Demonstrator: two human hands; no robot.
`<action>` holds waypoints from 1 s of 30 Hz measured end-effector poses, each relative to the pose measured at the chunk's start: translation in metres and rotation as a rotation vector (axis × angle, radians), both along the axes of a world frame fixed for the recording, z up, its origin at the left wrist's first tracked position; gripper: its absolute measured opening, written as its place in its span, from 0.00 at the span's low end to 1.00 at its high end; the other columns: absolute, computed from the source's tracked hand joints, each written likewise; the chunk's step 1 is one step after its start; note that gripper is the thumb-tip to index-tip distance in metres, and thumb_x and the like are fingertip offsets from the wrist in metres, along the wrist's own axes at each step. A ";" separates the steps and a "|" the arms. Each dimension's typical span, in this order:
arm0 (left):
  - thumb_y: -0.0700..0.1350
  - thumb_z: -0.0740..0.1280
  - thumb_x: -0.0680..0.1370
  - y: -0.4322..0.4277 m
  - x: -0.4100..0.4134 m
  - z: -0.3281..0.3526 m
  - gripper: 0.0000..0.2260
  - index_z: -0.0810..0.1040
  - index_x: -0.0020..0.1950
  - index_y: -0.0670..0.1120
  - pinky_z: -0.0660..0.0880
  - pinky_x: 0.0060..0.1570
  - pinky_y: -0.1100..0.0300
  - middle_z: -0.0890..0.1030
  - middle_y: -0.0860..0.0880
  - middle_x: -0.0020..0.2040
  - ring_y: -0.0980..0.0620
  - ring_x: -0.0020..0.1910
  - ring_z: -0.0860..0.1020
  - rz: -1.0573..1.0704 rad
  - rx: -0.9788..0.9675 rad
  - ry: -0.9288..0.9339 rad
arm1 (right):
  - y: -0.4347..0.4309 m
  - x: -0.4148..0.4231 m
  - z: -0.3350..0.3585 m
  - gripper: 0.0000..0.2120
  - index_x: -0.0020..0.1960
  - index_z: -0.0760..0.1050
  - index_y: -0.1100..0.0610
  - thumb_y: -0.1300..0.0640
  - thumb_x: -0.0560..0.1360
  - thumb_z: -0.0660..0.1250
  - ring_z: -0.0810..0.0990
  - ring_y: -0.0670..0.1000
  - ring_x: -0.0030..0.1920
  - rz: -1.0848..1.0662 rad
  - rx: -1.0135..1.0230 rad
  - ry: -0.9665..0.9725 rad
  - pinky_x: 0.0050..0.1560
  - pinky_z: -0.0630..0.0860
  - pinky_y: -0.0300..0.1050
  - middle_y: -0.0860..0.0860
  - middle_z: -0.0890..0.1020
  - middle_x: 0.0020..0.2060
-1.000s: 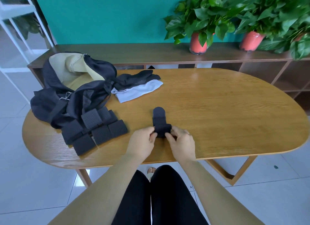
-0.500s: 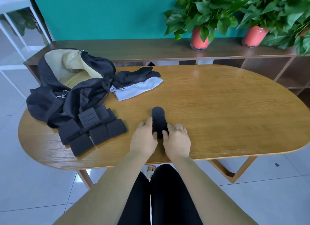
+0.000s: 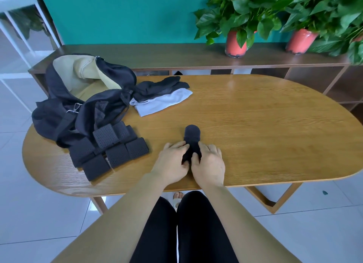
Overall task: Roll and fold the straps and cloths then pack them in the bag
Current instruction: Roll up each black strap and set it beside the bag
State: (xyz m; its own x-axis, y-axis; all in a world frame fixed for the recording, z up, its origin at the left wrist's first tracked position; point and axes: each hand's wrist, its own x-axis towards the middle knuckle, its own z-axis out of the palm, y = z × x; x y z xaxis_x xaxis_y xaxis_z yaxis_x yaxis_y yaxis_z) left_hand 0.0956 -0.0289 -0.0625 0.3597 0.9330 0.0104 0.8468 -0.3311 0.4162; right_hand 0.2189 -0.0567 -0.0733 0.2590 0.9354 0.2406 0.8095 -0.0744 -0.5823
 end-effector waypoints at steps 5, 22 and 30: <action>0.47 0.63 0.78 0.007 -0.002 0.000 0.24 0.65 0.75 0.49 0.63 0.69 0.50 0.64 0.52 0.75 0.46 0.71 0.62 -0.034 0.000 0.063 | 0.000 0.007 0.003 0.23 0.69 0.71 0.56 0.56 0.73 0.63 0.69 0.52 0.59 0.037 -0.060 0.078 0.52 0.71 0.45 0.52 0.77 0.57; 0.50 0.58 0.82 -0.010 -0.002 0.008 0.17 0.65 0.36 0.43 0.73 0.39 0.46 0.78 0.40 0.36 0.41 0.40 0.79 0.170 -0.034 -0.310 | -0.008 0.012 0.010 0.10 0.46 0.78 0.58 0.55 0.79 0.60 0.70 0.50 0.49 0.007 -0.079 0.216 0.41 0.64 0.42 0.49 0.77 0.42; 0.48 0.59 0.82 0.005 0.013 0.014 0.19 0.63 0.31 0.47 0.64 0.32 0.56 0.68 0.49 0.30 0.49 0.31 0.68 0.238 -0.085 -0.219 | -0.001 0.008 0.005 0.12 0.40 0.76 0.60 0.56 0.78 0.61 0.72 0.52 0.45 -0.089 -0.061 0.145 0.37 0.64 0.42 0.48 0.74 0.37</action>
